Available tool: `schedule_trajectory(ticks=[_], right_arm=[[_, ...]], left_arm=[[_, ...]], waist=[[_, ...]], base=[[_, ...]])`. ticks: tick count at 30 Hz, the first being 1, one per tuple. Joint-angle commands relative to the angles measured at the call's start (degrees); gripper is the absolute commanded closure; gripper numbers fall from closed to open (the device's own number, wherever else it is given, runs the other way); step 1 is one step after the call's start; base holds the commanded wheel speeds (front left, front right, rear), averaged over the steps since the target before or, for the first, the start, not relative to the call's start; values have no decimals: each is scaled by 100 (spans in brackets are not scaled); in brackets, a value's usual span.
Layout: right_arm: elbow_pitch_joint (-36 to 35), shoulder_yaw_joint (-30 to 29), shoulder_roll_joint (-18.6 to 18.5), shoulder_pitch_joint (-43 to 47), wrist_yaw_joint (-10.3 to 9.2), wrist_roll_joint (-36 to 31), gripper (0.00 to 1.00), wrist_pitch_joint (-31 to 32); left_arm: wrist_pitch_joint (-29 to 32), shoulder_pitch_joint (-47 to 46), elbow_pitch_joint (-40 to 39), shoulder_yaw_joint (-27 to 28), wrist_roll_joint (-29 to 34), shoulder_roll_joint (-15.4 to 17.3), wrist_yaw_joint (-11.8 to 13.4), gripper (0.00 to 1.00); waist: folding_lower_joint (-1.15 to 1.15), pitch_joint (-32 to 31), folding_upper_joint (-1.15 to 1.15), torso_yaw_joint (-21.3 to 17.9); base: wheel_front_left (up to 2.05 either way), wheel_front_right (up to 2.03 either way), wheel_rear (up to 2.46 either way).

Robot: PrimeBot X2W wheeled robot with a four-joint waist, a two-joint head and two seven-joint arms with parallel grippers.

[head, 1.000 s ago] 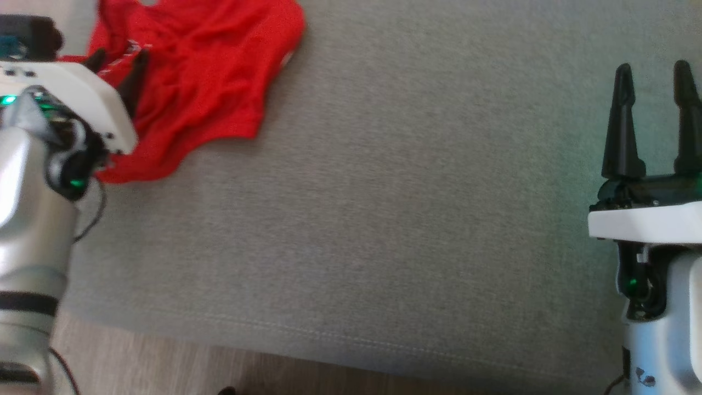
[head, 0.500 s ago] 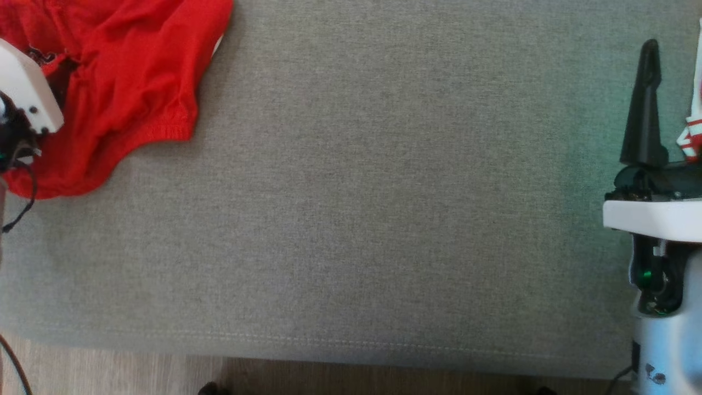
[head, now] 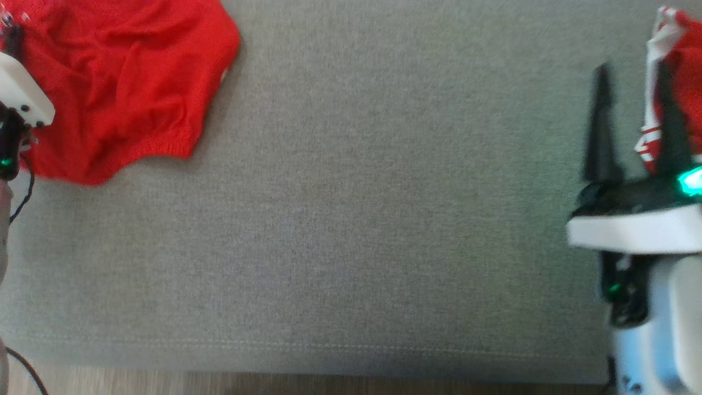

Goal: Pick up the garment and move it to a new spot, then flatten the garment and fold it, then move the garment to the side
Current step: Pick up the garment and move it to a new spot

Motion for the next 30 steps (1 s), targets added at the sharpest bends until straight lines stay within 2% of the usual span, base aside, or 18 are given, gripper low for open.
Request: schedule_trajectory(ticks=[1, 8, 15, 24, 30], right_arm=[[-54, 318, -7, 173, 37, 80, 0, -116], [393, 611, -7, 418, 37, 331, 0, -377], [540, 454, -7, 441, 37, 385, 0, -490], [508, -199, -7, 163, 37, 334, 0, -493], [516, -379, -7, -18, 37, 396, 0, -480]], left_arm=[[-321, -191, -182, 202, 56, 336, 49, 100], [-894, -214, -613, 125, 160, 151, 146, 100], [-956, -202, -1416, -59, 254, -255, 376, 100], [-779, 61, -2661, -614, 518, -1124, 899, 100], [-717, 253, -2781, -1308, 903, -1742, 1037, 100]], waist=[[-1, -327, 0, -84], [-1, -895, 0, -168], [-1, -1193, 0, -278], [-1, -1235, 0, -745], [-1, -1100, 0, -1149]], base=[[0, 0, 0], [0, 0, 0], [0, 0, 0], [0, 0, 0], [0, 0, 0]])
